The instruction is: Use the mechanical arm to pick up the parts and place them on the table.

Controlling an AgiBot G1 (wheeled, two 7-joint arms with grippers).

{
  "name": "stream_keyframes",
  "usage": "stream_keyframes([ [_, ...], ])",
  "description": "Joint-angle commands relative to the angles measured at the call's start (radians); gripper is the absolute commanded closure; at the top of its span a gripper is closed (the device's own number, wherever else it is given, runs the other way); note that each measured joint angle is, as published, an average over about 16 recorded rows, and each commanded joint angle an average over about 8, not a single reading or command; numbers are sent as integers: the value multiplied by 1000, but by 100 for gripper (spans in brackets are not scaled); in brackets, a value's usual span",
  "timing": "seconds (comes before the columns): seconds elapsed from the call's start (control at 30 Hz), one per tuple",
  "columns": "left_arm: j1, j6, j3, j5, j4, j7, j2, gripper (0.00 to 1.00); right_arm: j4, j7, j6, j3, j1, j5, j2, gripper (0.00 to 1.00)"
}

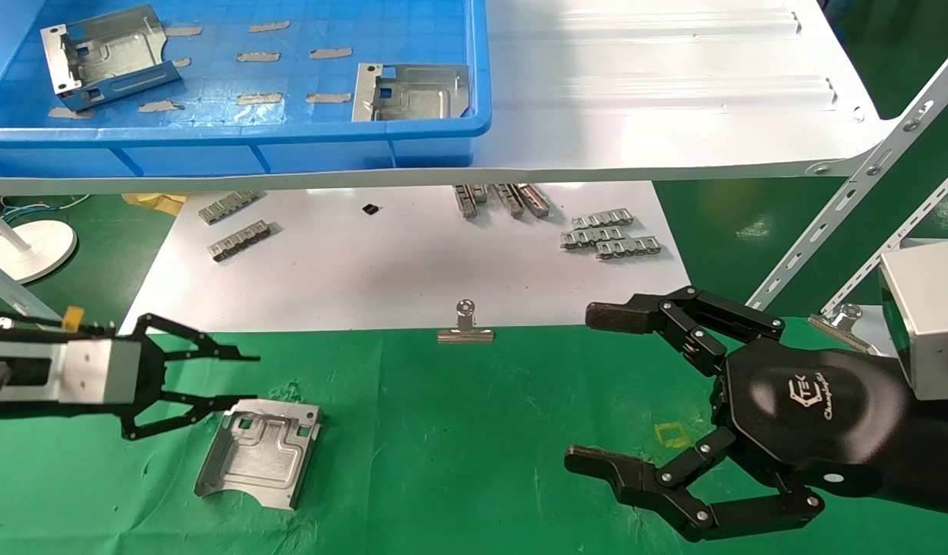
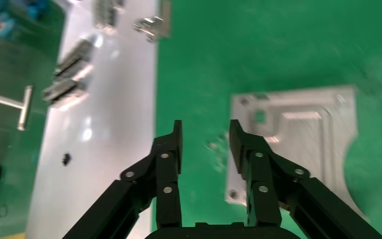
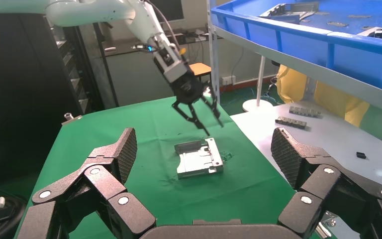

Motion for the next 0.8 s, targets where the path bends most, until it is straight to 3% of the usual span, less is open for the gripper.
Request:
stream_keyframes([
  [0.03,-9,5,-5,-18,16,-5,1,0,0,0,0,0,0,0,0,0],
  [0.33,25,17,-32,-180,-28,-176,-24,0,0,0,0,0,0,0,0,0],
  [0.8,29,17,-34,-181,-33,-171,-26,0,0,0,0,0,0,0,0,0],
])
